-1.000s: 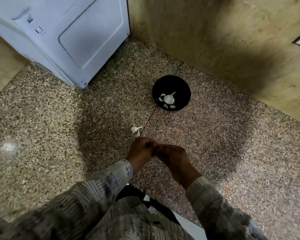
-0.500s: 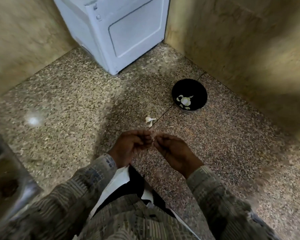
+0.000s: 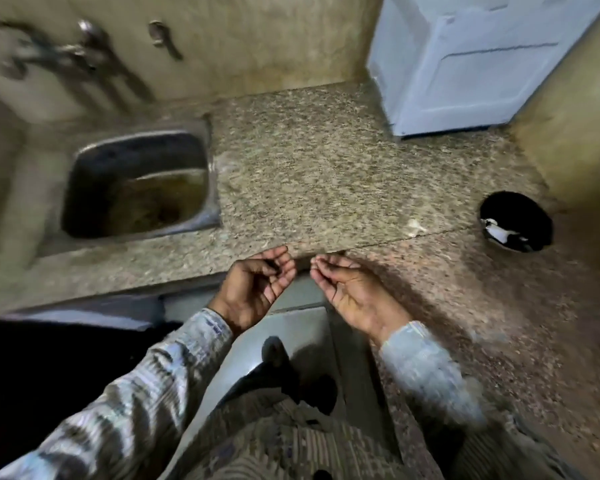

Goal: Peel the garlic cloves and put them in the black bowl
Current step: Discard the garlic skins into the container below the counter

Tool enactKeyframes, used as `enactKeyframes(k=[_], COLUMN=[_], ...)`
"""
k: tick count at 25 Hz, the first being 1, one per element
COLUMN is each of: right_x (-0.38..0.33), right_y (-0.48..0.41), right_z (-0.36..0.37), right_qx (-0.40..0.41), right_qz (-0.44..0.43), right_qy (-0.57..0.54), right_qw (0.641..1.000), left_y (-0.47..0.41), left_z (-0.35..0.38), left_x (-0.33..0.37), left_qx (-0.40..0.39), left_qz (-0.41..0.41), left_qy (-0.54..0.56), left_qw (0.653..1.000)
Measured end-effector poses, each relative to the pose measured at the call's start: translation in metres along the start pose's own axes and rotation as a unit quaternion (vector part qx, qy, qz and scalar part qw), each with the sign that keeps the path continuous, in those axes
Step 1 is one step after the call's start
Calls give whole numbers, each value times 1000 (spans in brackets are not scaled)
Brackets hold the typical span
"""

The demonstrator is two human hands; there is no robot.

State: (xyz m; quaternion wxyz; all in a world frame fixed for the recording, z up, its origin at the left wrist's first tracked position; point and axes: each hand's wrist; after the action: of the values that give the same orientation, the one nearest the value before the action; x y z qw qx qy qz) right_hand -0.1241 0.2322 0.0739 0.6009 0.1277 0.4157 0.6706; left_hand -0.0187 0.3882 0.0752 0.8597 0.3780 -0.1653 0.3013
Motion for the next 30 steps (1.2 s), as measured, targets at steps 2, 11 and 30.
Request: enactKeyframes(k=[2,11,30], right_x=[28,191,566], right_y=[-10,-64,-459], right_z=[27,176,145], right_qx=[-28,-101,36], right_qz=[30,154,253], right_qy=[52,261,528], right_qw=[998,948,810], left_y=[27,147,-11], left_z=[-33,-210,-688], left_x=[22,115,92], left_qx=[21,164,392], left_qz=[42,221,107], left_qy=[23,139,130], left_qw=[999,951,904])
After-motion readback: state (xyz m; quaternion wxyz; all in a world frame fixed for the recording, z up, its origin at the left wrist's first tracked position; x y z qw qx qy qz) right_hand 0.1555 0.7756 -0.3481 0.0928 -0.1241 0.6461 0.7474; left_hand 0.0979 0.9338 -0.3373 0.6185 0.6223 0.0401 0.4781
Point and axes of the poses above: each hand's wrist, its own y-axis away from the middle knuckle, its own z-axis out of the palm, x = y × z, and after that the axes turned 11 degrees about z, right-handed
